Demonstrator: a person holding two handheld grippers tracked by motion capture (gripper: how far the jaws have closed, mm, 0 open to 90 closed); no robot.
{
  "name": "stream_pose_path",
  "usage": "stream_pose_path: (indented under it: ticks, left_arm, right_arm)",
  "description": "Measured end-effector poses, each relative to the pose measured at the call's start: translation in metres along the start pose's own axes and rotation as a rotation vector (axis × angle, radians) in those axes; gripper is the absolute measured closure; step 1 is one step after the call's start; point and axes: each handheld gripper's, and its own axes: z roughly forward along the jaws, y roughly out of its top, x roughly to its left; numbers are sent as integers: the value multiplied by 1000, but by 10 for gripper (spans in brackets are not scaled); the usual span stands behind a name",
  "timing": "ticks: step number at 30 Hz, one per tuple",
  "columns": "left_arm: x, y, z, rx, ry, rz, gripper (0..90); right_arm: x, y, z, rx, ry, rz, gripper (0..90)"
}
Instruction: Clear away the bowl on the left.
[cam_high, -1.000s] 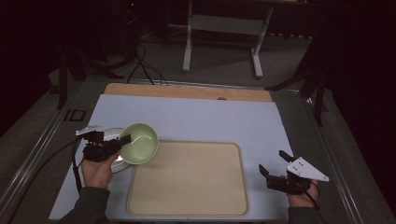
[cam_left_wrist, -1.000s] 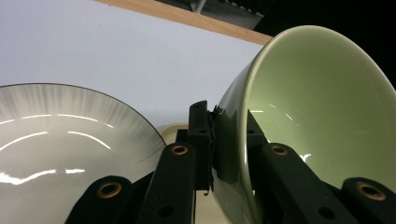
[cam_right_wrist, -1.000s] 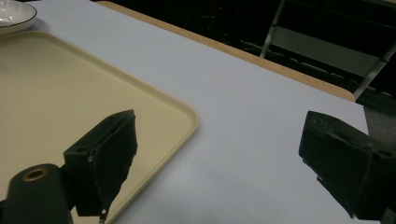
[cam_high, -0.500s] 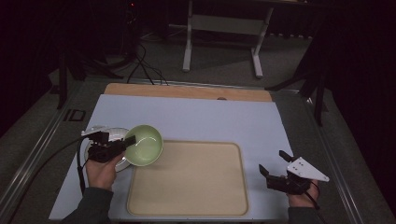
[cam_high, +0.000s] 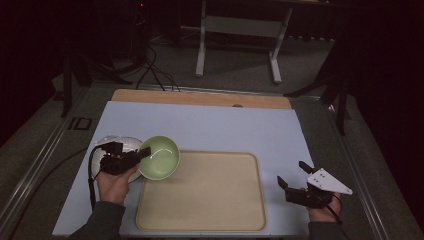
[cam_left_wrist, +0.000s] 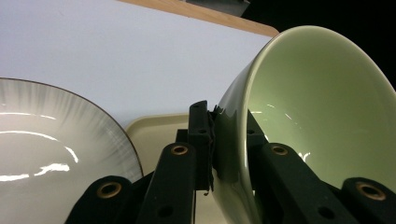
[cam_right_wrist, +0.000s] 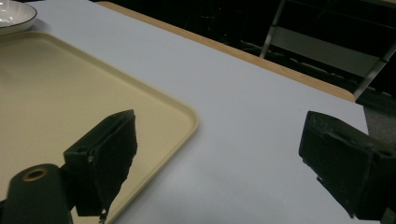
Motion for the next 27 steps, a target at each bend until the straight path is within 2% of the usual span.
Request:
stream_pose_path:
  ticks: [27]
  left_arm:
    - [-20,-8,19,48,-32,44,818]
  right_arm:
    - [0,0,0,0,0,-4,109]
